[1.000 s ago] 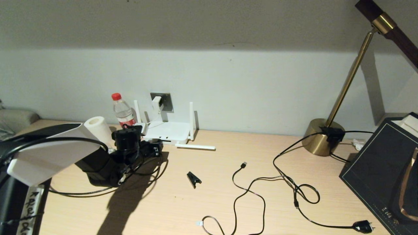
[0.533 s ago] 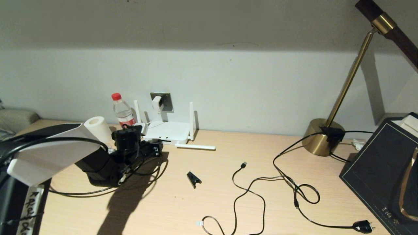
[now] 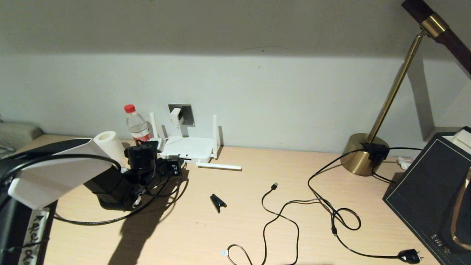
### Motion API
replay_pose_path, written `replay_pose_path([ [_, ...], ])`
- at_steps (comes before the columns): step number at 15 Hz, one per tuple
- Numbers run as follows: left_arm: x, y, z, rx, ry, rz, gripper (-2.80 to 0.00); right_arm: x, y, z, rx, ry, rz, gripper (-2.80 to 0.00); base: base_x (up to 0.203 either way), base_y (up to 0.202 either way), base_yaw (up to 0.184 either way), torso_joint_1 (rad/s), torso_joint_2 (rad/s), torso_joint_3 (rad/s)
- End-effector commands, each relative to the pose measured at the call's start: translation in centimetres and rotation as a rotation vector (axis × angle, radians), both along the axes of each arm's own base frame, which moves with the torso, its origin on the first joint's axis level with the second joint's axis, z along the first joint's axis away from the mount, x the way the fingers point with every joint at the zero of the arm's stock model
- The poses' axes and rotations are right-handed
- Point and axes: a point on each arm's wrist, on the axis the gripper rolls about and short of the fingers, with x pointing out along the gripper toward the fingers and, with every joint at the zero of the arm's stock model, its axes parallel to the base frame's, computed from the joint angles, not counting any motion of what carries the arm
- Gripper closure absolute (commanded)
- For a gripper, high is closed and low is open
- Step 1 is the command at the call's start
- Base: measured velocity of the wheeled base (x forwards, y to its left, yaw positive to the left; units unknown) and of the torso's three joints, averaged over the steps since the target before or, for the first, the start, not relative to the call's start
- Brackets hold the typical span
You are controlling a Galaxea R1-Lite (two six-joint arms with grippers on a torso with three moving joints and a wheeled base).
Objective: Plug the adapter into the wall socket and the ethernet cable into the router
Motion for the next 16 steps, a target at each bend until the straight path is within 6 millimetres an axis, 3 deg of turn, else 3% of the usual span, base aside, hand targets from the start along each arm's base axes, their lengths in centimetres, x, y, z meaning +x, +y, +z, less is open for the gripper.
replay_pose_path([
  [1,-0.1,0.0,0.1,-0.001,-0.003,-0.001,-2.8,0.2,0.0,-0.8,-0.001,0.03,0.001,0.0,0.0,0.0,0.0,0.0,0.0,0.0],
  [5,-0.4,0.0,0.5,-0.002,-0.004,-0.002,-2.8,0.2,0.0,-0.8,-0.001,0.03,0.001,0.0,0.0,0.0,0.0,0.0,0.0,0.0],
  [10,-2.1,-0.4,2.4,-0.011,-0.017,-0.015,-2.8,0.2,0.0,-0.8,-0.001,0.03,0.001,0.0,0.0,0.0,0.0,0.0,0.0,0.0],
  [14,-4.7,-0.9,5.7,-0.033,-0.057,-0.033,-2.8,0.2,0.0,-0.8,-0.001,0.03,0.001,0.0,0.0,0.0,0.0,0.0,0.0,0.0],
  [16,-6.7,-1.3,8.9,-0.043,-0.126,-0.052,-2.8,0.2,0.0,-0.8,-0.001,0.03,0.001,0.0,0.0,0.0,0.0,0.0,0.0,0.0],
])
